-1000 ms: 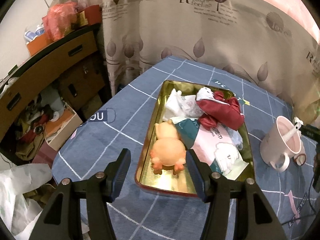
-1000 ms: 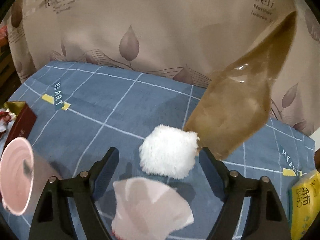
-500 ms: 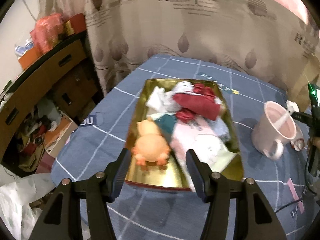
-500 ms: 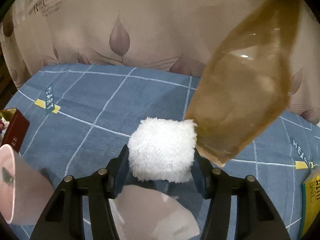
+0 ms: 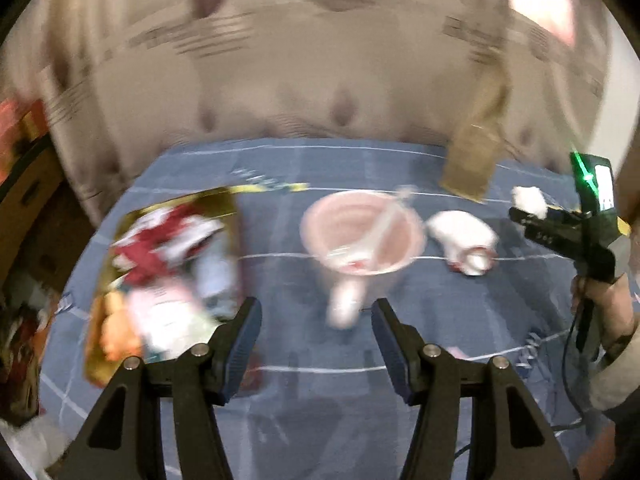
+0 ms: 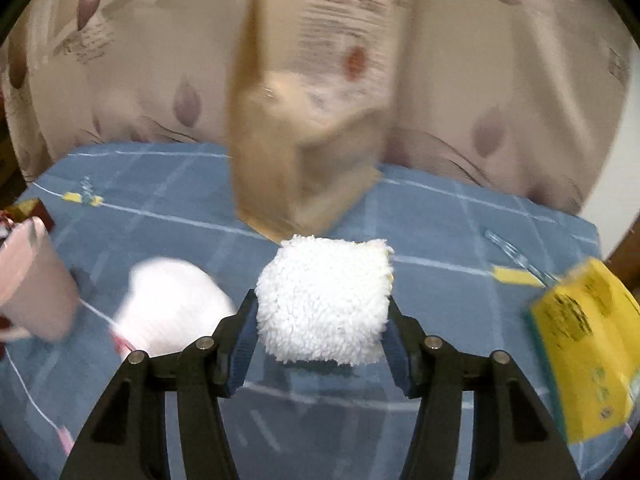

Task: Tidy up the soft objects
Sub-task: 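Grasp the fluffy white ball with the right tool, then grasp the white knit hat with the left tool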

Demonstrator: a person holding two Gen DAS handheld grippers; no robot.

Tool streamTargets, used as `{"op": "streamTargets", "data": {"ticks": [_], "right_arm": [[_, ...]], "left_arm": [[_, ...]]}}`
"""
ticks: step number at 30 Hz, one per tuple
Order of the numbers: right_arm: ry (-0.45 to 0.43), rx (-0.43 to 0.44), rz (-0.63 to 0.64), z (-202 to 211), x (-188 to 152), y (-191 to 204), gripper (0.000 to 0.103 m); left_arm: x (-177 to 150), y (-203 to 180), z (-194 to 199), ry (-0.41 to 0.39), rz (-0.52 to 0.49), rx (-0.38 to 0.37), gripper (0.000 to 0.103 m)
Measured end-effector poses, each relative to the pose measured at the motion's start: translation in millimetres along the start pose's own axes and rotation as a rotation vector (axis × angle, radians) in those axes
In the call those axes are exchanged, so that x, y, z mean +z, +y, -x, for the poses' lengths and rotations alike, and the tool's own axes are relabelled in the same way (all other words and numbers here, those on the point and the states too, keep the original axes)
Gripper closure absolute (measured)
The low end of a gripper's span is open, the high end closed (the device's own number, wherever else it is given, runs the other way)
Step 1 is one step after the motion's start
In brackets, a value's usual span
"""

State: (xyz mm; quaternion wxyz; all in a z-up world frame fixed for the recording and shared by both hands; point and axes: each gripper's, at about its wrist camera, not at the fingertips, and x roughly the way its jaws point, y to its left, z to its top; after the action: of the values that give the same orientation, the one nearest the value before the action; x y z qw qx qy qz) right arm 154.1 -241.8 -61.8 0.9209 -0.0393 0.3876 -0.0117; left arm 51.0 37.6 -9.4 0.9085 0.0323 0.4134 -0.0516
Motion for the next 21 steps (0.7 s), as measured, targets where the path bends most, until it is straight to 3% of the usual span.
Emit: {"op": "streamTargets", "data": {"ticks": [8, 21], "right_arm": [[0.047, -0.064, -0.047, 11.9, -39.8, -54.7, 0.05], [0.03, -0.08, -0.103, 22.3, -69.6, -92.6, 0.05]], "left_arm": [[31.5, -78.3, -24.3, 0.011, -0.071, -0.151, 0.045], [49.9, -134.4, -78.0, 0.1, -0.125, -0.177, 0.045]]}}
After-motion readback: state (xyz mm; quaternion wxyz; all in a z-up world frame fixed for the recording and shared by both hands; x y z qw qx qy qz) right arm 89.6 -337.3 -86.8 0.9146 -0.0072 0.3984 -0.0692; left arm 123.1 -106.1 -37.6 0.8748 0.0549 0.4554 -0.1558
